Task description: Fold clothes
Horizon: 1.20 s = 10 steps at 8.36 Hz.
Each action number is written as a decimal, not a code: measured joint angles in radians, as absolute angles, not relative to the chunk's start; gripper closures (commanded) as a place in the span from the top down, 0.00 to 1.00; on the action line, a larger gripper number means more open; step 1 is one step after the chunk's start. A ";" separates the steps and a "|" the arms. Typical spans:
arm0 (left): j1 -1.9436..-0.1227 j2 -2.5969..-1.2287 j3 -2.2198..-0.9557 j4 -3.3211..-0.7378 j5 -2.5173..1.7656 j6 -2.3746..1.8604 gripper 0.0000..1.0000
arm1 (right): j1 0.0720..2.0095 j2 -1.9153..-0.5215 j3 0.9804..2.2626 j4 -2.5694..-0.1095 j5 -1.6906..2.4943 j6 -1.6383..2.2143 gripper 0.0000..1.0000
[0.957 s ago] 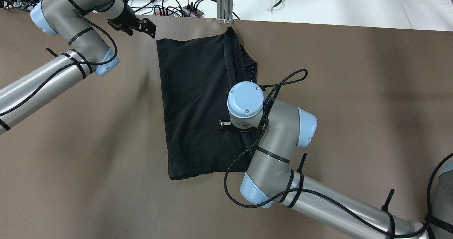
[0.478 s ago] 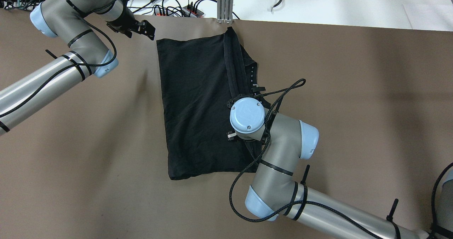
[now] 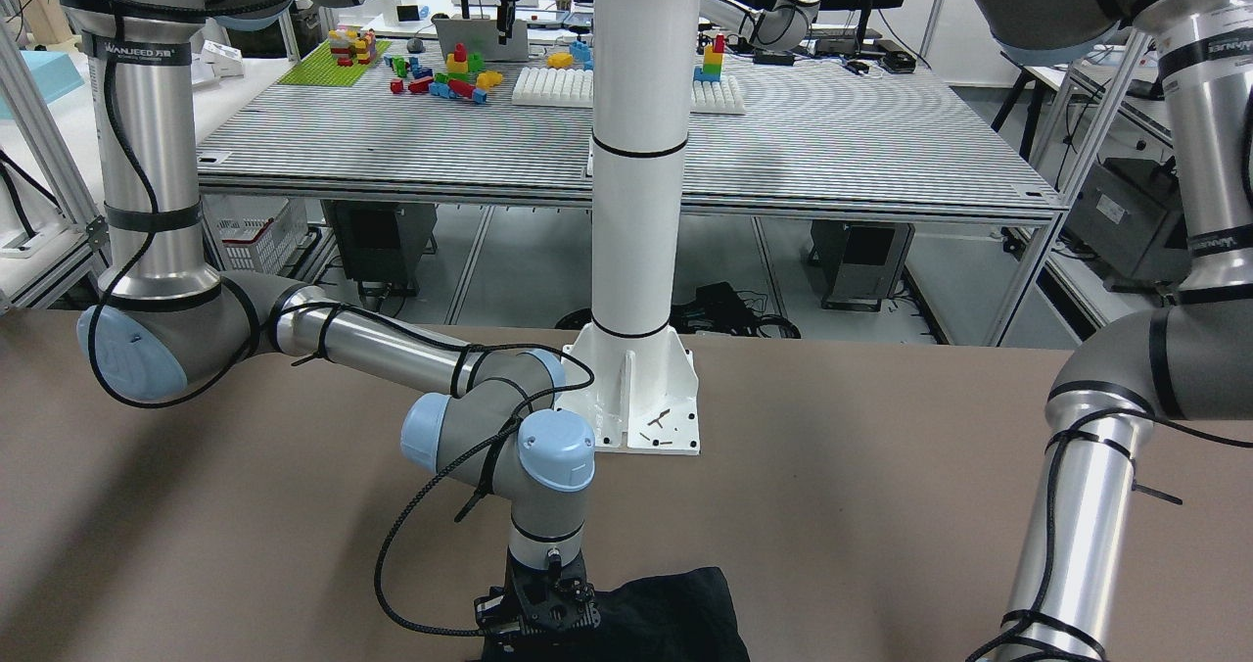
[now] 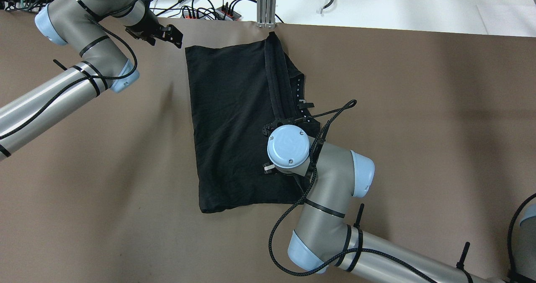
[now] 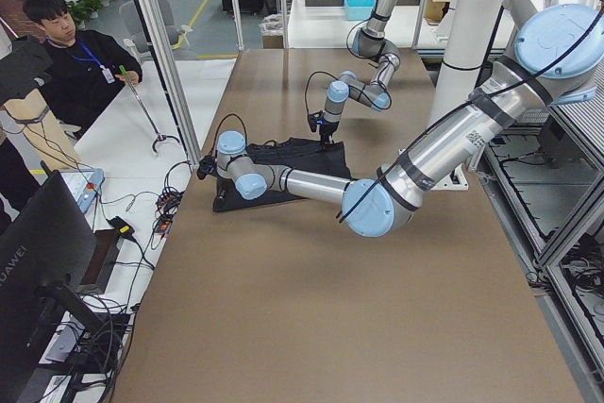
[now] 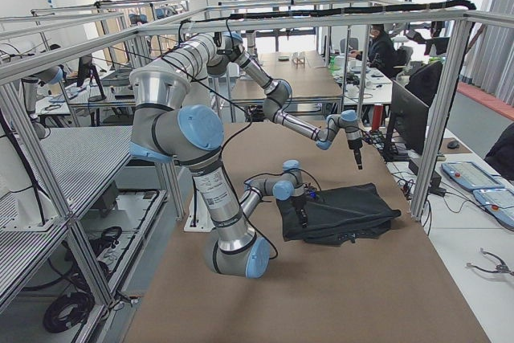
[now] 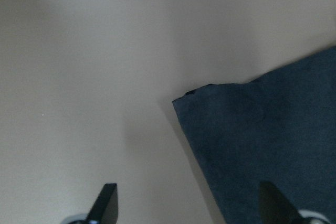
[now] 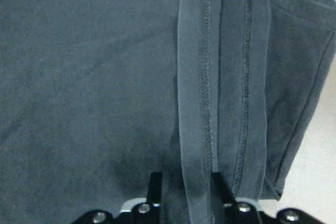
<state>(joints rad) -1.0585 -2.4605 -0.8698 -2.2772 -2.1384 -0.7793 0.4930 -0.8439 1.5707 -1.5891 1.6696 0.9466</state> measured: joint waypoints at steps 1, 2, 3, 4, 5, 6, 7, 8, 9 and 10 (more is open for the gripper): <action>-1.058 -2.460 -0.870 -2.278 -2.138 -0.779 0.94 | 0.492 -0.849 1.572 -1.589 1.667 0.946 0.37; -1.058 -2.459 -0.870 -2.279 -2.138 -0.779 0.94 | 0.491 -0.857 1.573 -1.589 1.659 0.945 0.37; -1.058 -2.459 -0.870 -2.279 -2.138 -0.779 0.94 | 0.491 -0.866 1.575 -1.589 1.640 0.934 0.37; -1.058 -2.459 -0.870 -2.279 -2.138 -0.779 0.94 | 0.491 -0.874 1.584 -1.589 1.626 0.919 0.38; -1.056 -2.459 -0.870 -2.279 -2.138 -0.779 0.94 | 0.490 -0.882 1.593 -1.590 1.619 0.910 0.38; -1.054 -2.459 -0.870 -2.279 -2.137 -0.779 0.94 | 0.490 -0.887 1.599 -1.591 1.617 0.907 0.37; -1.053 -2.459 -0.870 -2.279 -2.132 -0.779 0.94 | 0.490 -0.891 1.602 -1.591 1.615 0.905 0.31; -1.052 -2.459 -0.870 -2.279 -2.128 -0.779 0.94 | 0.489 -0.896 1.604 -1.591 1.612 0.903 0.24; -1.051 -2.459 -0.870 -2.280 -2.127 -0.779 0.94 | 0.489 -0.902 1.610 -1.591 1.609 0.903 0.23; -1.051 -2.459 -0.870 -2.279 -2.126 -0.779 0.94 | 0.489 -0.906 1.614 -1.591 1.608 0.902 0.23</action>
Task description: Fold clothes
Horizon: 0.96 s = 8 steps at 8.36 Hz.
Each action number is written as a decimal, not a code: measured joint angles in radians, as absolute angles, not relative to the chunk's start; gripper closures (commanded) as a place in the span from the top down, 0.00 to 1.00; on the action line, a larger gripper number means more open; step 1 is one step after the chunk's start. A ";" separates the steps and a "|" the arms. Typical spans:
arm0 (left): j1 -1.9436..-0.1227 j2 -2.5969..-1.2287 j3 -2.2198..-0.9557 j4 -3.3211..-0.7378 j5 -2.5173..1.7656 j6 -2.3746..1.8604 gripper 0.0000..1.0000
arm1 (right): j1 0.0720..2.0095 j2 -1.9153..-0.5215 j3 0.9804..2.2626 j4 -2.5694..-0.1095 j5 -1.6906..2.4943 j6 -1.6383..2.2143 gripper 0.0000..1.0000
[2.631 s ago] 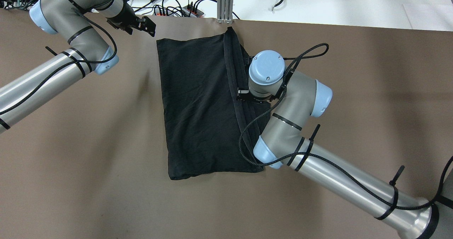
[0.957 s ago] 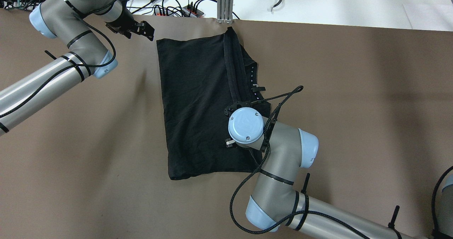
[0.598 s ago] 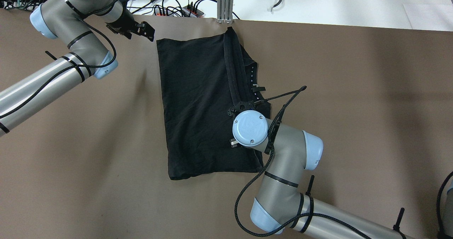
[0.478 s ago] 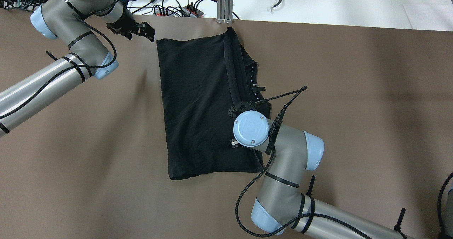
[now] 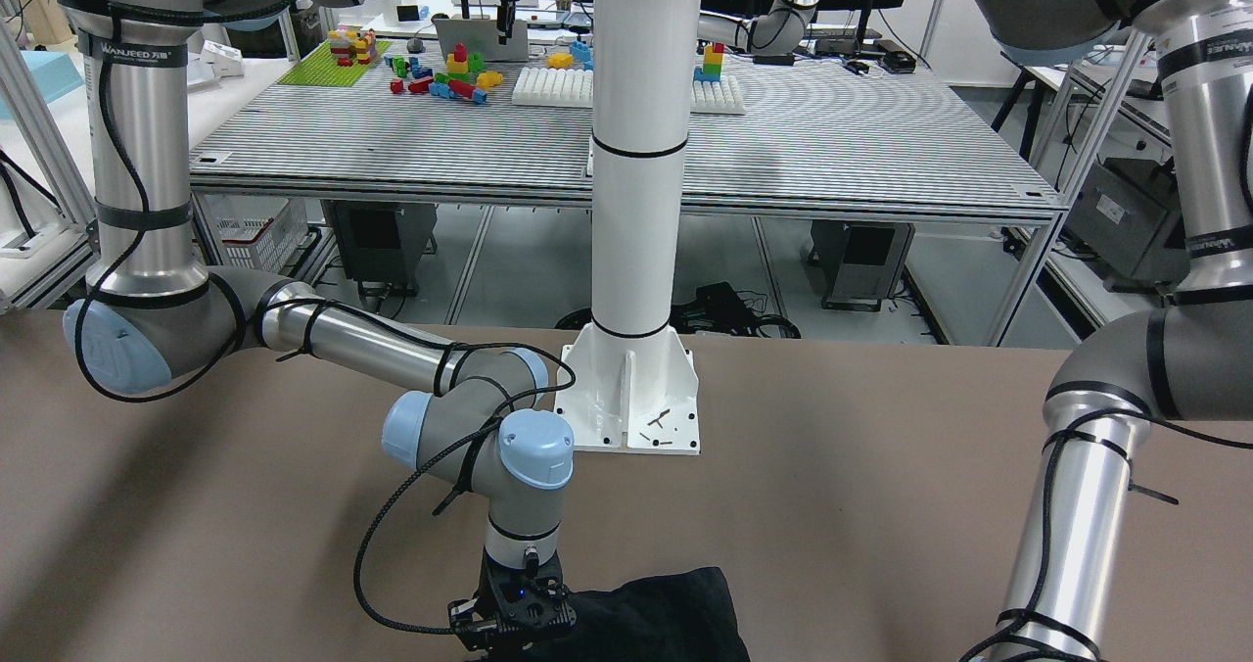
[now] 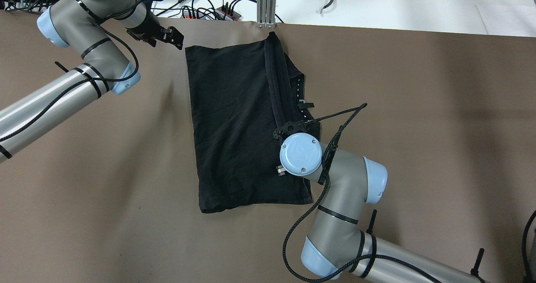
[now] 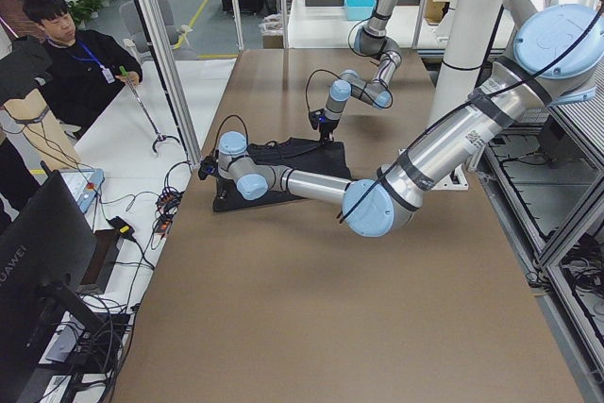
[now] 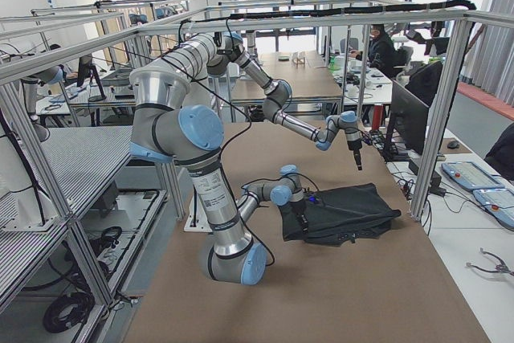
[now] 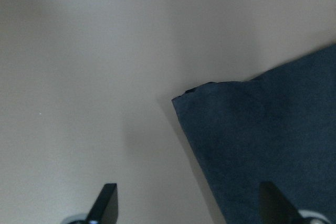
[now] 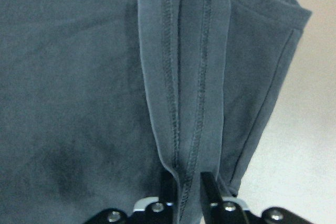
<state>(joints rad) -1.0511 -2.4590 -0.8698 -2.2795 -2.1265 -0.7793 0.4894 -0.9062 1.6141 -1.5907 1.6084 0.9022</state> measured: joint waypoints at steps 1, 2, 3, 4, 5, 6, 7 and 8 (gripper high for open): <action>-1.051 -2.459 -0.870 -2.279 -2.126 -0.779 0.94 | 0.489 -0.907 1.617 -1.591 1.608 0.902 0.23; -1.051 -2.459 -0.870 -2.280 -2.126 -0.779 0.94 | 0.489 -0.908 1.621 -1.590 1.610 0.902 0.19; -1.051 -2.459 -0.870 -2.279 -2.125 -0.779 0.94 | 0.487 -0.911 1.628 -1.590 1.610 0.902 0.11; -1.051 -2.459 -0.870 -2.279 -2.125 -0.779 0.94 | 0.482 -0.914 1.633 -1.590 1.610 0.902 0.00; -1.050 -2.458 -0.870 -2.279 -2.125 -0.779 0.94 | 0.478 -0.916 1.636 -1.591 1.610 0.902 0.00; -1.049 -2.458 -0.870 -2.280 -2.125 -0.779 0.94 | 0.477 -0.919 1.637 -1.591 1.609 0.902 0.00; -1.048 -2.458 -0.870 -2.279 -2.125 -0.779 0.94 | 0.476 -0.926 1.638 -1.591 1.609 0.902 0.00; -1.046 -2.458 -0.870 -2.279 -2.125 -0.779 0.94 | 0.476 -0.935 1.643 -1.590 1.609 0.902 0.00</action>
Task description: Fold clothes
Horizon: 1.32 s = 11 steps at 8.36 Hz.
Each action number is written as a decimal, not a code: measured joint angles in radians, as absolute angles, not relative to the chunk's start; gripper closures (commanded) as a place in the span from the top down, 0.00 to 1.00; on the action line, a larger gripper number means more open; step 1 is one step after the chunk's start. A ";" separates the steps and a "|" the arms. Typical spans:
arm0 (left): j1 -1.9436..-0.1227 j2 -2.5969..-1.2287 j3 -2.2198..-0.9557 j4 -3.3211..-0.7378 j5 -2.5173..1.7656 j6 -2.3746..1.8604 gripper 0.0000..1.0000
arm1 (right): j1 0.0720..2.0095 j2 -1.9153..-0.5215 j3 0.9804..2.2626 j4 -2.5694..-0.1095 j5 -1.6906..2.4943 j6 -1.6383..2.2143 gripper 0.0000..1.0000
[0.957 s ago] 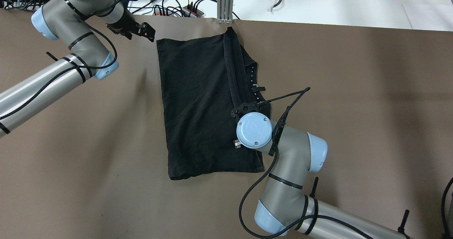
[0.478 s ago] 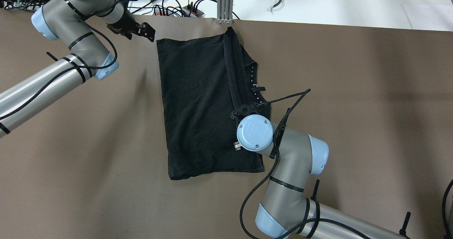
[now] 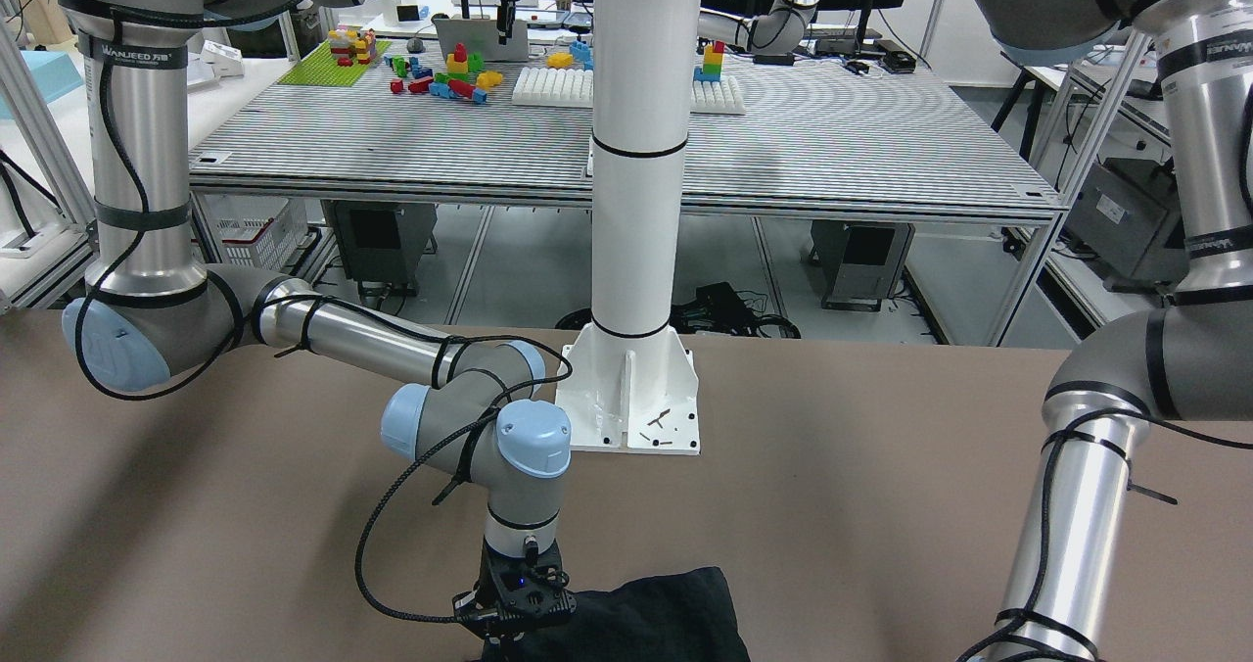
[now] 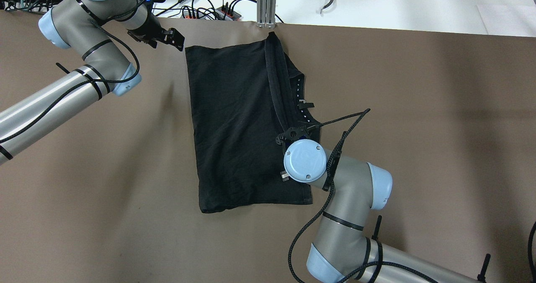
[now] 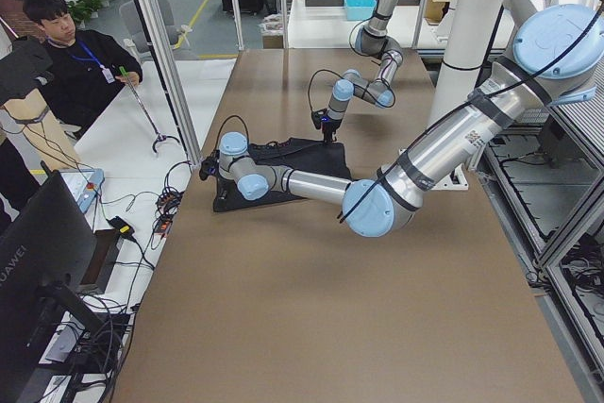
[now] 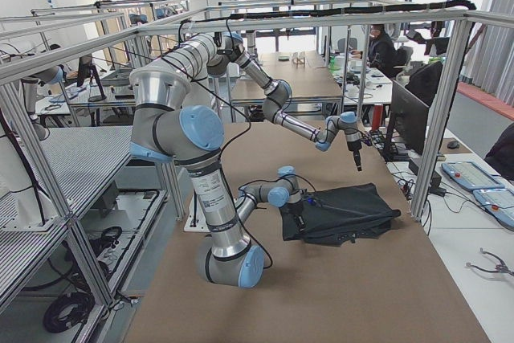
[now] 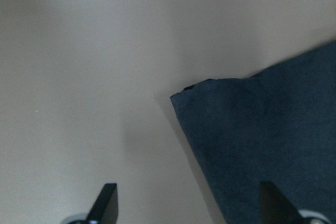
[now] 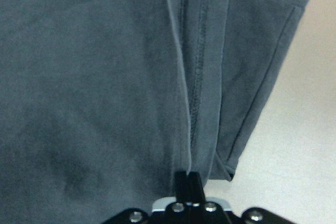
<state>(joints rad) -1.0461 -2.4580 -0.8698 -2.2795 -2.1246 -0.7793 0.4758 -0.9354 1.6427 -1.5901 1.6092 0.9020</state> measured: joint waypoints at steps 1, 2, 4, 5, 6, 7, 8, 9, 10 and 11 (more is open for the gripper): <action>-1.045 -2.458 -0.870 -2.279 -2.125 -0.779 0.94 | 0.475 -0.956 1.661 -1.590 1.609 0.903 0.00; -1.045 -2.457 -0.870 -2.280 -2.125 -0.779 0.94 | 0.473 -0.994 1.703 -1.589 1.610 0.909 0.00; -1.045 -2.451 -0.871 -2.281 -2.125 -0.779 0.94 | 0.429 -1.101 1.829 -1.588 1.599 0.972 0.00; -1.044 -2.444 -0.880 -2.280 -2.125 -0.779 0.94 | 0.389 -1.139 1.884 -1.588 1.584 1.053 0.00; -1.044 -2.437 -0.888 -2.280 -2.124 -0.779 0.94 | 0.345 -1.163 1.930 -1.588 1.562 1.124 0.00; -1.043 -2.434 -0.892 -2.280 -2.124 -0.779 0.94 | 0.308 -1.174 1.958 -1.589 1.541 1.169 0.00; -1.042 -2.432 -0.894 -2.280 -2.124 -0.779 0.94 | 0.282 -1.179 1.972 -1.589 1.523 1.198 0.00; -1.041 -2.431 -0.895 -2.280 -2.124 -0.779 0.94 | 0.269 -1.182 1.977 -1.589 1.512 1.212 0.00; -1.040 -2.430 -0.895 -2.280 -2.124 -0.779 0.94 | 0.264 -1.186 1.977 -1.589 1.508 1.217 0.19; -1.039 -2.430 -0.896 -2.281 -2.125 -0.779 0.94 | 0.261 -1.193 1.977 -1.588 1.506 1.219 0.73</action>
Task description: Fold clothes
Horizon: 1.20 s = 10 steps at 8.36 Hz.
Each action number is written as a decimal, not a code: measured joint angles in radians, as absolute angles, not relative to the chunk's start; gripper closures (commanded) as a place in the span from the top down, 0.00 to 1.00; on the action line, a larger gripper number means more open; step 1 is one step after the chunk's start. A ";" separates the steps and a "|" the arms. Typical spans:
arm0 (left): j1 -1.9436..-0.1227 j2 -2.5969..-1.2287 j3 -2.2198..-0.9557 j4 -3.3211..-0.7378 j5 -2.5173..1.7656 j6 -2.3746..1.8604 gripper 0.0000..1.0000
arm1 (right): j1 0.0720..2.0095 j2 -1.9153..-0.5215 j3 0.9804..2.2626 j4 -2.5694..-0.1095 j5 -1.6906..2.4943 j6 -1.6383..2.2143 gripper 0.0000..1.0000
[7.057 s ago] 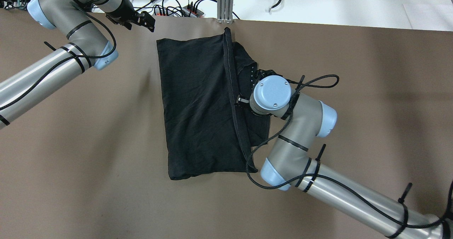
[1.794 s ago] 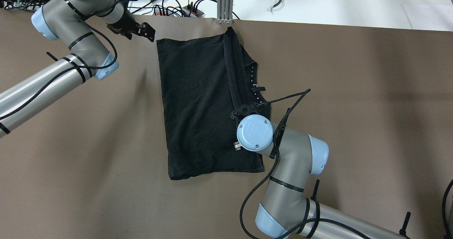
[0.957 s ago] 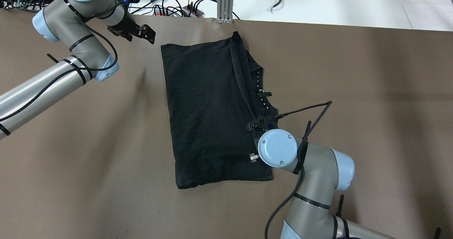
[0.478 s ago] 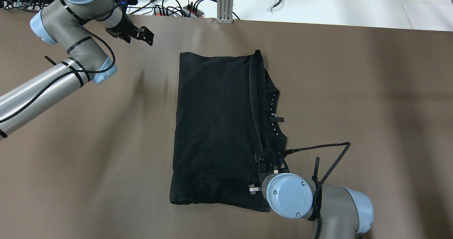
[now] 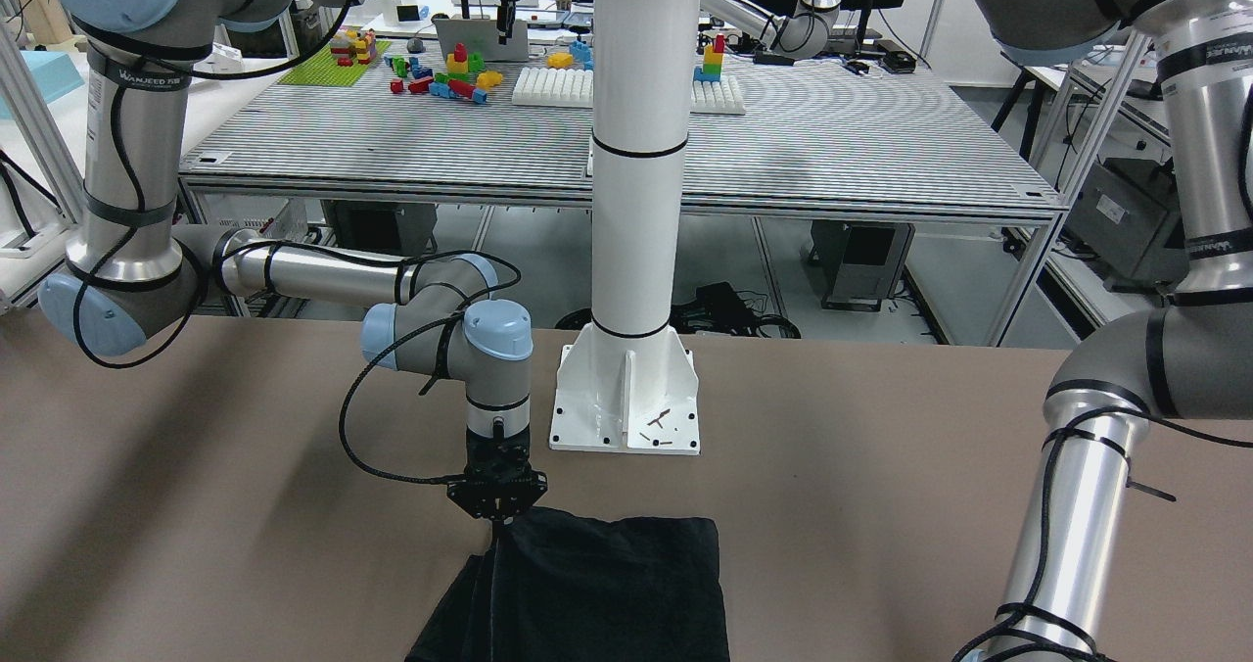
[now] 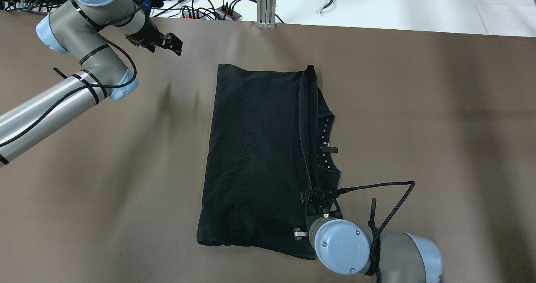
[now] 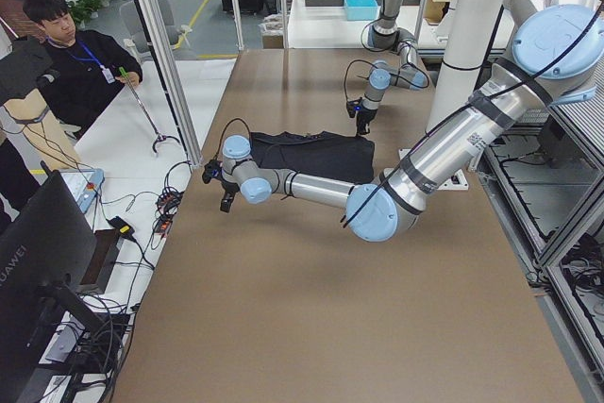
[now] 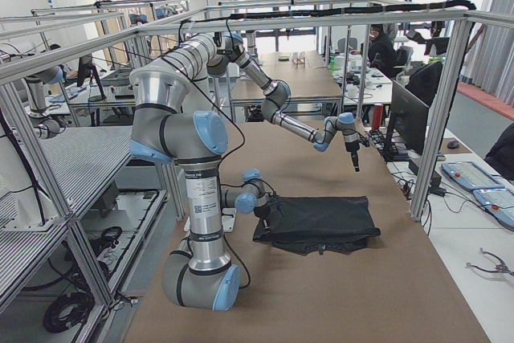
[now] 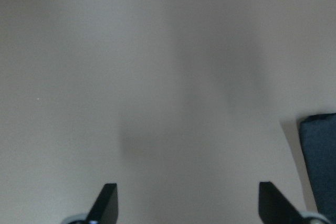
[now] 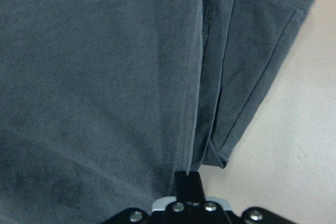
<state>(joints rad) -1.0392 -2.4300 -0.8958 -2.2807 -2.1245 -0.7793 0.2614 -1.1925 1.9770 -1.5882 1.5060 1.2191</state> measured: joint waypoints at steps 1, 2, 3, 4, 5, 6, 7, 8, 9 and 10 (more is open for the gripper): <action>-1.039 -2.429 -0.896 -2.281 -2.125 -0.779 0.94 | 0.261 -1.204 1.978 -1.584 1.505 1.220 0.93; -1.039 -2.429 -0.896 -2.281 -2.125 -0.779 0.94 | 0.262 -1.214 1.980 -1.581 1.501 1.221 0.94; -1.039 -2.429 -0.896 -2.281 -2.125 -0.779 0.94 | 0.263 -1.217 1.983 -1.579 1.495 1.221 0.94; -1.039 -2.428 -0.896 -2.281 -2.125 -0.779 0.94 | 0.268 -1.216 1.983 -1.578 1.491 1.220 0.94; -1.038 -2.428 -0.898 -2.281 -2.125 -0.779 0.94 | 0.279 -1.211 1.980 -1.579 1.490 1.216 0.94; -1.038 -2.421 -0.905 -2.281 -2.125 -0.780 0.94 | 0.297 -1.195 1.974 -1.583 1.490 1.211 0.94; -1.037 -2.411 -0.919 -2.281 -2.125 -0.780 0.94 | 0.320 -1.163 1.949 -1.587 1.491 1.208 0.94; -1.037 -2.404 -0.930 -2.280 -2.125 -0.780 0.94 | 0.344 -1.119 1.904 -1.589 1.492 1.204 0.94; -1.037 -2.400 -0.936 -2.281 -2.125 -0.781 0.94 | 0.367 -1.077 1.848 -1.590 1.493 1.202 0.94; -1.037 -2.399 -0.938 -2.281 -2.125 -0.781 0.94 | 0.386 -1.043 1.795 -1.591 1.495 1.194 0.94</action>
